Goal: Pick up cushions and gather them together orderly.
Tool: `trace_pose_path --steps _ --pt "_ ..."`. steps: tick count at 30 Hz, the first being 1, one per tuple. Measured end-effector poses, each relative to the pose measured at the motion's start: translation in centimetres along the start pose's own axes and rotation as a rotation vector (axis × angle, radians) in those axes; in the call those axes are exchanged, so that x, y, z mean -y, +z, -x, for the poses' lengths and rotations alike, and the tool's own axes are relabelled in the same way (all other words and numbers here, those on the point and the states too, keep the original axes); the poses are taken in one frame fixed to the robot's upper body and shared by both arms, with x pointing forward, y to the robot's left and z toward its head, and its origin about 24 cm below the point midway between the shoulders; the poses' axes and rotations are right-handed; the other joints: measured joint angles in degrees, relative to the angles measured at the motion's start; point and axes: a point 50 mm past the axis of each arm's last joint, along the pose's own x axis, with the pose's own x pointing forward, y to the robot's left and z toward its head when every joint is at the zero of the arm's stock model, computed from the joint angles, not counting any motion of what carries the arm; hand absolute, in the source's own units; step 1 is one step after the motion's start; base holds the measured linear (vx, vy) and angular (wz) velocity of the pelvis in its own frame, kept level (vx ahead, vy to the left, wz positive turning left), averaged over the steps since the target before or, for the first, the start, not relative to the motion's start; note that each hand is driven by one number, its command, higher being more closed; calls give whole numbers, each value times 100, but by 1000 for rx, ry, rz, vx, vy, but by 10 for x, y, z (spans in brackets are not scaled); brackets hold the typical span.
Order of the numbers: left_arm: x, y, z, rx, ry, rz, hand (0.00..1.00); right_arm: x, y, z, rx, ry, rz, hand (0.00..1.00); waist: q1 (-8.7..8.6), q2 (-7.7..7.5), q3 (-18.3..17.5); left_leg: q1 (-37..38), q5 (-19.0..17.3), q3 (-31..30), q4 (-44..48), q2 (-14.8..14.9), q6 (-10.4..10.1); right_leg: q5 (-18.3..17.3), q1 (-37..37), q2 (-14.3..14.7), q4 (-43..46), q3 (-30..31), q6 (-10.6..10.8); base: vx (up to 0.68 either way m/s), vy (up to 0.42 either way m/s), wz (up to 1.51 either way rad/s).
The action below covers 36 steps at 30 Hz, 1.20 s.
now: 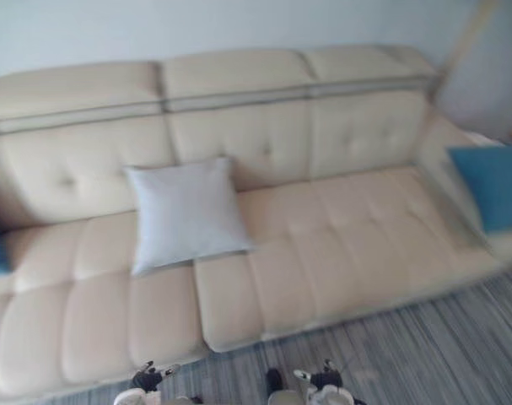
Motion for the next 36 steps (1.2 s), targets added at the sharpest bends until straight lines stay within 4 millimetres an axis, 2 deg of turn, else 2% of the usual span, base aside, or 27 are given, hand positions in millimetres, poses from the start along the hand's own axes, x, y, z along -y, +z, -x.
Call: trace_pose_path --steps 1,2,3,4,5,6,7,9,10,11,12,13,14,15,17,19,21,22,25,27,28,29,30,31,32,34,36 --pt "3 3 -1 10 -12 -16 0 0 -3 0 -11 0 7 0 -8 -31 35 80 0 197 38 -42 0 -374 2 -218 327 -686 -59 3 -121 -126" --pt "0 6 -2 16 -6 -21 0 1 -5 1 -14 0 7 0 -52 -71 83 156 -39 302 197 -59 13 -399 -18 -269 488 -884 -78 -36 -116 -112" --pt "1 6 -2 14 -9 -21 0 2 -1 -1 0 3 32 0 -104 -87 156 174 -72 271 252 -95 103 -296 31 -101 407 -734 -109 -85 -135 -123" --pt "1 5 -2 10 -8 -21 0 1 3 -2 5 12 54 0 -30 -1 130 171 -154 234 72 -48 265 -230 69 80 19 -528 96 -54 -135 -115" --pt "3 3 -1 2 -12 -18 0 7 8 -5 9 -2 54 0 -3 279 92 213 -234 253 -123 162 108 -568 -39 39 454 -927 -173 1 -104 -80" --pt "7 3 -1 5 -23 -21 0 9 10 -5 15 -11 40 0 -55 258 113 232 -289 266 -135 156 -227 -1053 -180 -345 1331 -1257 -416 118 -101 -55" --pt "0 7 -3 4 -11 -45 0 8 8 -5 5 -3 55 0 -103 12 284 307 -430 323 248 29 -420 -1524 -179 -695 1843 -1164 28 79 -96 -29" --pt "-2 1 -3 -24 -7 -47 0 6 8 -5 3 0 57 0 -86 46 270 88 -448 311 859 418 -435 -1421 -48 -316 1437 -1036 -32 54 -187 -47" --pt "-3 1 -3 -21 -2 -33 0 5 6 -5 -5 2 56 0 -77 68 297 -233 -413 264 1906 850 -370 -1360 104 -45 1150 -927 -119 45 -211 -65" --pt "-4 1 -3 -21 0 -27 0 5 4 -5 -11 2 60 0 -76 82 300 -429 -338 196 2545 1071 -157 -1288 200 113 1014 -789 -236 44 -212 -114" --pt "-4 5 -3 -4 3 -16 0 7 3 -5 -18 -1 68 0 5 100 303 -669 -428 -200 3165 1099 21 -1215 357 303 831 -406 -243 36 -128 -152" --pt "-2 4 -3 -5 -1 -13 0 10 6 -6 -13 -8 68 0 36 119 312 -763 -548 -627 3242 827 -44 -1151 442 418 672 -54 -217 82 -77 -209" --pt "1 3 -2 -10 -7 -7 0 11 11 -7 -1 -13 65 0 47 162 348 -938 -661 -1159 3092 391 -121 -1013 573 526 434 338 -211 85 18 -175" --pt "2 3 -2 -9 -11 -4 0 12 15 -8 8 -17 65 0 42 194 362 -1008 -690 -1402 2919 161 -144 -950 631 552 342 531 -212 124 54 -190" --pt "8 6 -1 7 -24 3 0 23 12 -9 -1 -43 75 0 55 237 381 -1228 -714 -2133 1880 -551 -195 -761 792 640 52 1379 -117 168 102 -188" --pt "10 8 -1 21 -30 12 0 23 12 -9 -1 -48 76 0 138 297 405 -1353 -537 -2689 1091 -847 -93 -674 868 712 -78 2010 -45 203 139 -191" --pt "11 11 -1 34 -33 22 0 21 9 -8 -9 -45 74 0 271 314 399 -1353 -35 -3227 588 -969 -73 -643 888 786 -136 2642 20 214 170 -187" --pt "12 9 -1 29 -37 27 0 18 7 -7 -14 -40 69 0 309 408 337 -1246 282 -3248 548 -975 150 -690 913 856 -107 2945 104 188 156 -118" --pt "10 10 -1 32 -32 33 0 9 -2 -4 -32 -20 46 0 310 262 329 -1105 -41 -2608 797 -892 348 -839 897 772 116 3249 315 271 207 -95" --pt "9 10 -1 29 -29 31 0 4 1 -4 -24 -11 39 0 400 252 331 -836 -190 -2146 725 -823 446 -1025 792 734 584 3152 528 226 170 -121" --pt "8 10 -1 28 -28 29 0 -2 5 -4 -12 5 33 0 445 232 349 -603 -235 -1791 631 -799 486 -1204 518 654 1229 2857 787 141 98 -137" --pt "9 10 -1 27 -29 28 0 -6 6 -4 -8 15 29 0 452 222 357 -506 -241 -1627 603 -794 496 -1255 365 584 1592 2648 900 119 72 -132" --pt "9 9 -1 18 -30 24 0 -11 12 -3 18 29 23 0 458 207 362 -354 -247 -1368 597 -790 507 -1301 7 356 2298 2162 1099 96 38 -93" --pt "9 8 -1 15 -31 17 0 -12 14 -4 26 33 23 0 452 199 368 -270 -247 -1326 579 -782 508 -1312 -106 182 2545 1856 1081 136 5 -89" --pt "9 8 -1 12 -34 3 0 -12 16 -4 31 33 25 0 429 194 371 -114 -247 -1327 487 -751 508 -1385 -176 -140 2705 1269 901 111 -36 -47" --pt "7 6 -1 6 -34 -19 0 -12 17 -4 31 34 27 0 336 208 377 33 -248 -1407 287 -643 508 -1456 -220 -472 2502 690 728 144 -125 -23" --pt "3 6 -2 6 -30 -40 0 -13 17 -5 28 35 29 0 283 129 362 75 -263 -1493 167 -555 465 -1287 -314 -594 1908 666 752 144 -212 -2"
